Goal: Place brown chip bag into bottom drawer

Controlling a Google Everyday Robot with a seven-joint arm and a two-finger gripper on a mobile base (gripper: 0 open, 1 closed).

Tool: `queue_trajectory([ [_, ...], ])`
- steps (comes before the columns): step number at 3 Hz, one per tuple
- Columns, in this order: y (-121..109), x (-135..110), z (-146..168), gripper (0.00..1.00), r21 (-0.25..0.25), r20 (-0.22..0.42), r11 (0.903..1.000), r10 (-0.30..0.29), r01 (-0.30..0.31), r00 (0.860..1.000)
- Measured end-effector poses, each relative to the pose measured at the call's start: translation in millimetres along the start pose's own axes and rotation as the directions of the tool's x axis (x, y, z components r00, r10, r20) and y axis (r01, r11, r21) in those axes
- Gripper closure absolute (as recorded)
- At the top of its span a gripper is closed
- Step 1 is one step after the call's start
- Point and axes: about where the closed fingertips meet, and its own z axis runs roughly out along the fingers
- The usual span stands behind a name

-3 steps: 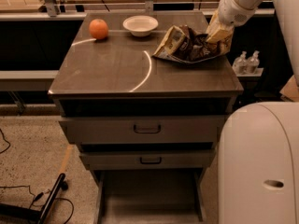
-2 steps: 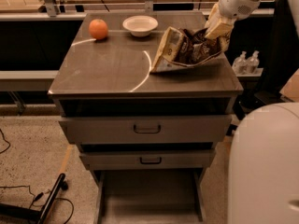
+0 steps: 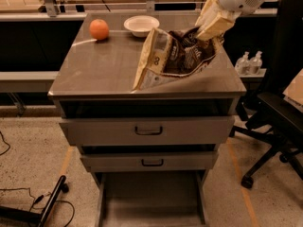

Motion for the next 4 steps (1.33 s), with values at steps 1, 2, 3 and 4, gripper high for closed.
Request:
queue_trajectory([
  [1, 38, -34, 2, 1.0, -0.024, 0.025, 0.9996, 0.015, -0.015, 1.0],
  [2, 74, -49, 11, 1.0, -0.007, 0.054, 0.999, 0.044, -0.043, 0.998],
  [3, 92, -34, 38, 1.0, -0.045, 0.036, 0.9963, 0.074, -0.072, 0.997],
  [4, 104, -44, 31, 1.0, -0.037, -0.008, 0.9919, 0.121, -0.121, 0.993],
])
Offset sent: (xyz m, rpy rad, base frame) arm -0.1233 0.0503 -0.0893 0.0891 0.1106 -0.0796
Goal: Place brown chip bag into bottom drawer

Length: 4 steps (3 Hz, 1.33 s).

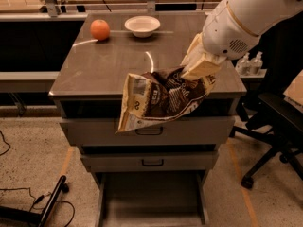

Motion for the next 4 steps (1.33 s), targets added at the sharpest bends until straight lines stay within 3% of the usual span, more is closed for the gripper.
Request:
queue_trajectory([
  [1, 19, -2, 14, 1.0, 0.027, -0.024, 0.993, 0.116, -0.115, 0.993],
  [2, 23, 2, 27, 1.0, 0.029, -0.027, 0.9893, 0.144, -0.143, 0.989],
  [3, 23, 0, 25, 0.85, 0.03, -0.027, 0.99, 0.138, -0.137, 0.99],
  [4, 23, -2, 24, 0.61, 0.032, -0.027, 0.9904, 0.135, -0.134, 0.99],
])
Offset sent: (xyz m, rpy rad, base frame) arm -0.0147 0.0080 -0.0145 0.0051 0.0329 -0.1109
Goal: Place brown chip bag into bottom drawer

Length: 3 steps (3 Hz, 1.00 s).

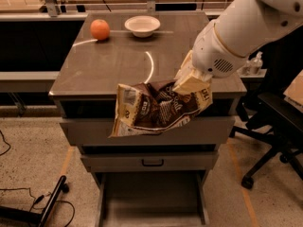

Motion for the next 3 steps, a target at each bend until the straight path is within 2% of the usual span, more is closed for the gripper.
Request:
queue_trajectory([
  [2, 1.3, -3.0, -1.5, 0.15, 0.003, 0.0, 1.0, -0.006, 0.006, 1.0],
  [3, 2.0, -4.7, -2.4, 0.0, 0.005, 0.0, 0.9999, -0.009, 0.009, 1.0],
])
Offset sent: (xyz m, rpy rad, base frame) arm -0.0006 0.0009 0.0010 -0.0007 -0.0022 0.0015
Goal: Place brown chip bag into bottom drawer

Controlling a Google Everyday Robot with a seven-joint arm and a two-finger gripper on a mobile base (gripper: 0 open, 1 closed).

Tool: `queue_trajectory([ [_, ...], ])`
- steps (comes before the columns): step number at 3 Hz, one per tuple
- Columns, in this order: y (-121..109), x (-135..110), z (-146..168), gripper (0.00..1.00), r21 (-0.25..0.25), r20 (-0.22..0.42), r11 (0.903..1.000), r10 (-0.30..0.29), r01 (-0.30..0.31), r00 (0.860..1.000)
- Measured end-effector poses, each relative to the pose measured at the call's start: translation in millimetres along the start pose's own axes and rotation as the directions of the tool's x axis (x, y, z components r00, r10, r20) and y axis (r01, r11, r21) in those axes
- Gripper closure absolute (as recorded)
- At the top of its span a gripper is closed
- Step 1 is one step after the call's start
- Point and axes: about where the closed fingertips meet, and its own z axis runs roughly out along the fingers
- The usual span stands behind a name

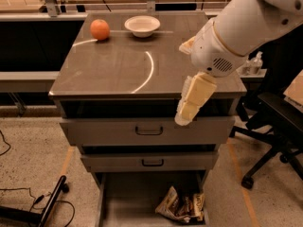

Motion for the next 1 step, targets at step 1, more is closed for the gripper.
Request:
queue_trajectory([
  [1, 0.0, -0.1, 0.0, 0.0, 0.0, 0.0, 1.0, 0.0, 0.0, 1.0],
])
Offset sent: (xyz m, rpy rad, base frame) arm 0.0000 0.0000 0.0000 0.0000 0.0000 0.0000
